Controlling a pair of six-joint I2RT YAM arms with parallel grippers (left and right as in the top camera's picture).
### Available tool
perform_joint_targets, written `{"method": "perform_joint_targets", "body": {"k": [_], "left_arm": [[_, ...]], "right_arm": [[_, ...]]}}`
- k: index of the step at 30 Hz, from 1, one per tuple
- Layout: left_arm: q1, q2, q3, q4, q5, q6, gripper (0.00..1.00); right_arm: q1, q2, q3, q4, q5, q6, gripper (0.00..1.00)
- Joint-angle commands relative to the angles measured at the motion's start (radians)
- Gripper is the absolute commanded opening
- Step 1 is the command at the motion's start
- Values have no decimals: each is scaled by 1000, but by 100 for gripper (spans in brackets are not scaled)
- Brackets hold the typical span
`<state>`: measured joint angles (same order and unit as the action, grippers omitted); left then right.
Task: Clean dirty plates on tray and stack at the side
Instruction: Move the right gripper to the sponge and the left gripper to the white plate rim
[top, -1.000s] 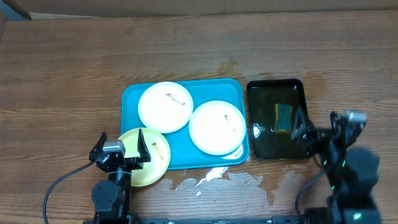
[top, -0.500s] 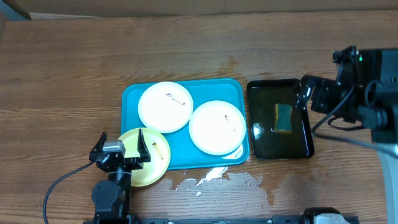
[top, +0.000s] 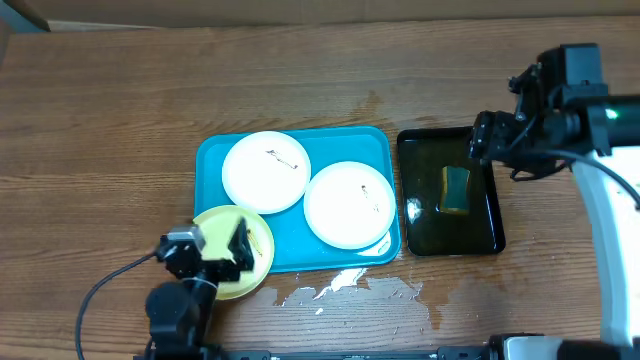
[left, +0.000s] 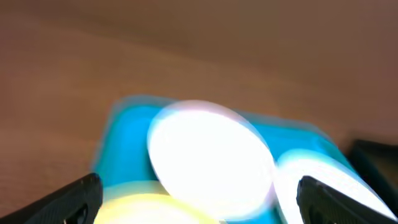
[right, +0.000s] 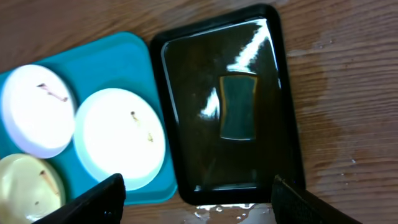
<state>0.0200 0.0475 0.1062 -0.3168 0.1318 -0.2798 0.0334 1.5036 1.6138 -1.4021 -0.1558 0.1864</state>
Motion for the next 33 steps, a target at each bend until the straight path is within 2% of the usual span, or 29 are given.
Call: {"method": "perform_joint_targets", "body": {"k": [1, 7, 12, 14, 16, 17, 19, 22, 24, 26, 33], "left_arm": [[-1, 126, 213, -216, 185, -53, 100], [-1, 501, 720, -547, 241, 53, 100], [-13, 959, 1226, -1067, 283, 148, 100], [-20, 1107, 1368, -1224, 281, 161, 100], [-21, 1226, 1455, -1312, 288, 162, 100], [-21, 1331, 1492, -1336, 327, 193, 100], [-21, 1426, 1479, -1331, 428, 255, 100], [-21, 1521, 1465, -1329, 476, 255, 100], [-29, 1563, 1463, -1313, 456, 259, 99], [-50, 1575, 1454, -1269, 422, 253, 95], [-201, 1572, 1403, -1129, 188, 88, 96]], "right_arm": [[0, 54, 5, 5, 43, 21, 76], [0, 85, -51, 54, 43, 55, 75], [0, 85, -133, 122, 48, 84, 75], [0, 85, -175, 166, 65, 84, 75], [0, 85, -224, 216, 76, 83, 75], [0, 87, -281, 280, 77, 78, 76], [0, 87, -336, 359, 77, 76, 76], [0, 89, -372, 428, 77, 76, 76], [0, 91, -387, 476, 77, 76, 76], [0, 93, -404, 522, 77, 76, 75], [0, 99, -487, 633, 82, 76, 75]]}}
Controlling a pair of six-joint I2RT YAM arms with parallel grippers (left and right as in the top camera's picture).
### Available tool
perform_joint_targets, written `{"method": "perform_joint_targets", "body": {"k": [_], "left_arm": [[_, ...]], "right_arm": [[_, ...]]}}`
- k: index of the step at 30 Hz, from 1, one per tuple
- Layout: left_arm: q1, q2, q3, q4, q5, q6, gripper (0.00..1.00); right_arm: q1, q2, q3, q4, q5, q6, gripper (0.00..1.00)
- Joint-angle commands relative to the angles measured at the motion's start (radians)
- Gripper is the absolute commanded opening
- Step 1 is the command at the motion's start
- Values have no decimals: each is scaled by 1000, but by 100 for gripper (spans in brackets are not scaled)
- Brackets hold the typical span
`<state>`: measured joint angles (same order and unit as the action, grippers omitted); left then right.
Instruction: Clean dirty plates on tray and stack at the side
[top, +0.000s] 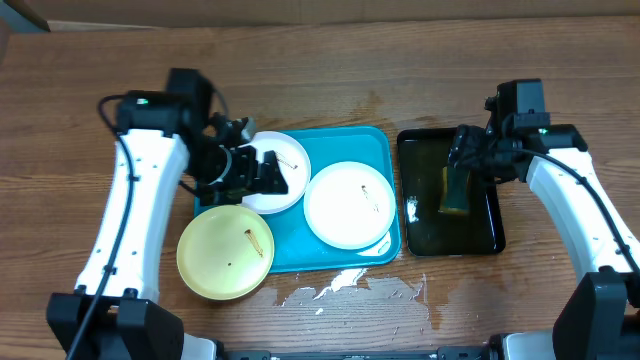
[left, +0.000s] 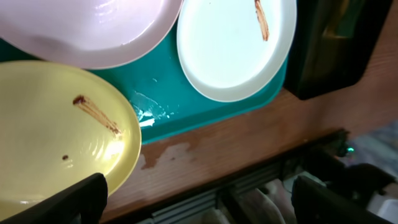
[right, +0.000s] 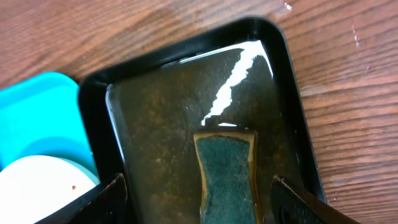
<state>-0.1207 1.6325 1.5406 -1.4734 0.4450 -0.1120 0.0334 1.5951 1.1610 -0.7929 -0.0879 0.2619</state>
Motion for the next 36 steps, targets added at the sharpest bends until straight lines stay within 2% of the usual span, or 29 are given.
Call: {"method": "perform_joint_targets", "body": {"k": [1, 10, 16, 22, 28, 31, 36], "left_arm": [[-90, -13, -43, 55, -151, -102, 96], [-246, -13, -191, 259, -164, -173, 100], [-261, -11, -234, 334, -164, -182, 99], [-272, -11, -301, 406, -164, -261, 96], [-319, -11, -404, 580, -167, -305, 99], [-338, -11, -448, 676, -168, -309, 96], [-344, -10, -476, 721, -183, -325, 91]], "right_arm": [[0, 10, -49, 37, 27, 2, 75], [71, 85, -100, 76, 156, 1, 75], [109, 127, -100, 113, 180, 6, 75], [109, 145, -102, 124, 178, 23, 75], [109, 146, -102, 179, 185, 3, 76], [109, 148, -103, 179, 185, 4, 76], [109, 152, -115, 208, 185, 4, 76]]}}
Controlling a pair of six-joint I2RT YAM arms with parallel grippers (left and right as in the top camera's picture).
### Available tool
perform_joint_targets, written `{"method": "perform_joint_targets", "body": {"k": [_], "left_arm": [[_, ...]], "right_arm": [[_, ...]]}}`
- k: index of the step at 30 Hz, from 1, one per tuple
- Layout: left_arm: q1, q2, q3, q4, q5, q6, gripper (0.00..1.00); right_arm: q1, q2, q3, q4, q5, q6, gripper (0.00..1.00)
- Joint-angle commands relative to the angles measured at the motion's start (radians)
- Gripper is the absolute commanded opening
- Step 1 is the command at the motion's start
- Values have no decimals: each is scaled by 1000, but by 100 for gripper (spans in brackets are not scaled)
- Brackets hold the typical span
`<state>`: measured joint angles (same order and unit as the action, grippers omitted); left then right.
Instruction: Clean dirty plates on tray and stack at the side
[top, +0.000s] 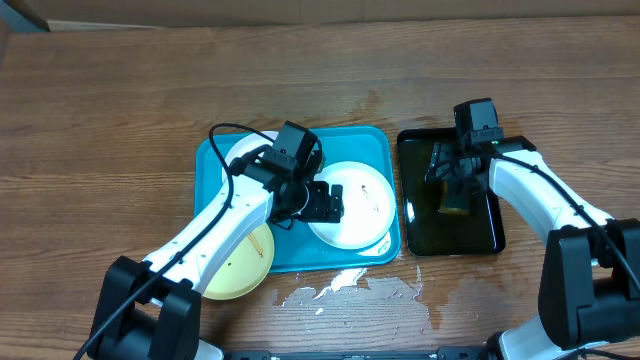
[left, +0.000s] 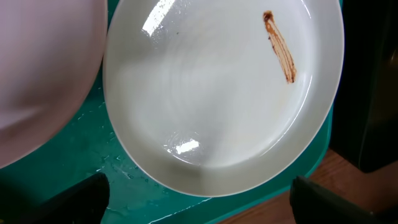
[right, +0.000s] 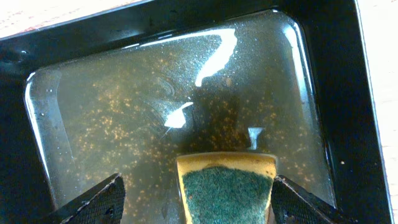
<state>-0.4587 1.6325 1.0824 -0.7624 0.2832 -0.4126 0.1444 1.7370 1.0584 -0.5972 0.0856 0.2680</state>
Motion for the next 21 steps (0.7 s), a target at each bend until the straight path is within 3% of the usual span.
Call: {"method": "perform_joint_targets", "body": {"k": [1, 5, 11, 21], "left_arm": [[-8, -10, -19, 7, -45, -35, 91], [-20, -6, -31, 6, -104, -68, 91], [-67, 38, -34, 8, -211, -139, 84], [-110, 140, -34, 65, -205, -172, 81]], "right_arm": [[-2, 12, -12, 16, 11, -2, 76], [-2, 22, -12, 29, 12, -2, 76], [-2, 68, -12, 40, 11, -2, 72], [-2, 70, -12, 21, 11, -2, 60]]}}
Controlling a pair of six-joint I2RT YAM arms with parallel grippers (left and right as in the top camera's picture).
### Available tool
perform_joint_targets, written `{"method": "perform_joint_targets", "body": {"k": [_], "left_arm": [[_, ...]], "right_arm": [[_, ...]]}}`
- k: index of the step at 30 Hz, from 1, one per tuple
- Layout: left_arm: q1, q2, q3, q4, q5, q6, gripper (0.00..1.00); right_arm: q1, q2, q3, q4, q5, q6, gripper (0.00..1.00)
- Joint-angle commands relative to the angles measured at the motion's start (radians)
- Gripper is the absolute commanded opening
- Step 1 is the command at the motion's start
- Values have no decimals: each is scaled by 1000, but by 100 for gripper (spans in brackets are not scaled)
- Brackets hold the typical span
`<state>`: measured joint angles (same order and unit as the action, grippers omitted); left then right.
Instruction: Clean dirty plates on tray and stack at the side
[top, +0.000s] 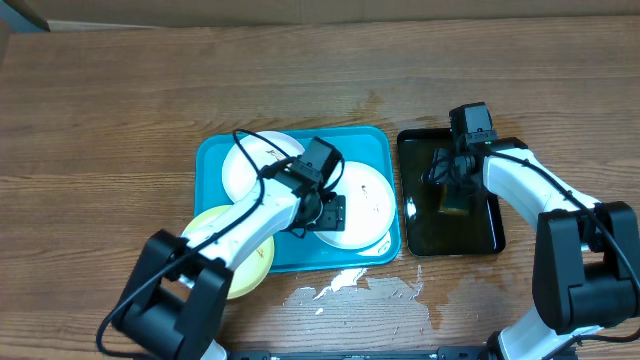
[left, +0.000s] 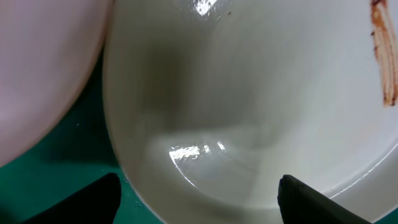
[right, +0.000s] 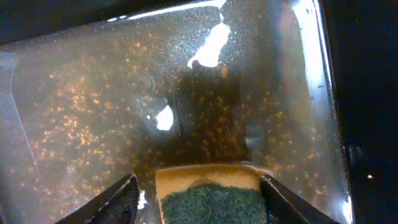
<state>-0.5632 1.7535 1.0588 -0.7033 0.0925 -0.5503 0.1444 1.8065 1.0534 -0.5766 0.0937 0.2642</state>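
Observation:
The blue tray (top: 215, 165) carries two white plates, one at the back left (top: 255, 160) and one at the right (top: 365, 205) marked with a brown streak (left: 385, 68). A yellow plate (top: 248, 262) lies half off the tray's front left corner. My left gripper (top: 325, 212) hangs open just over the right white plate (left: 261, 93), near its left rim, fingertips (left: 93, 202) wide apart. My right gripper (top: 455, 185) is open low in the black tray (top: 420, 235), its fingers (right: 121, 199) on either side of the green-and-yellow sponge (right: 211, 196).
The black tray holds murky water (right: 124, 93). Spilled water (top: 350, 285) lies on the wooden table in front of the blue tray. A cardboard edge (top: 300, 22) runs along the back of the table.
My left gripper has dropped closer to the right white plate and shifted slightly right. My right gripper has gone lower over the sponge, which now sits between its fingers.
First my left arm was at the table's front by the yellow plate and my right arm was high at the right. Then the left gripper was over the back white plate, the right over the black tray. Both have since come down, onto the right plate and the sponge.

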Motion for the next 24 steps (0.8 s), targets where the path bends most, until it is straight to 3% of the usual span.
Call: {"method": "perform_joint_targets", "body": {"k": [1, 7, 13, 17, 18, 19, 20, 21, 22, 24], "left_arm": [[-4, 19, -10, 5, -16, -34, 79], [0, 25, -10, 7, -22, -34, 72], [0, 25, -10, 9, -23, -34, 68], [0, 25, -10, 10, -24, -34, 54], [0, 25, -10, 13, -22, -34, 42], [0, 25, -10, 13, -23, -34, 39], [0, 25, -10, 13, -23, -34, 34], [0, 25, -10, 12, -23, -34, 29], [0, 25, -10, 12, -23, -33, 24], [0, 25, -10, 12, -23, -33, 20]], "right_arm": [[-2, 1, -7, 0, 3, 2, 58], [-2, 1, -7, -31, 2, 2, 39], [-2, 0, -7, -35, 2, 2, 44], [-2, 0, -7, -43, -6, 2, 43], [-2, 1, -7, -50, -26, 2, 43], [-2, 0, -7, -55, -29, 2, 40], [-2, 0, -7, -57, -26, 0, 30], [-2, 0, -6, -55, -23, -6, 9], [-5, 0, -2, -53, -16, -6, 4], [-9, 0, 19, -61, -17, -5, 4]]}}
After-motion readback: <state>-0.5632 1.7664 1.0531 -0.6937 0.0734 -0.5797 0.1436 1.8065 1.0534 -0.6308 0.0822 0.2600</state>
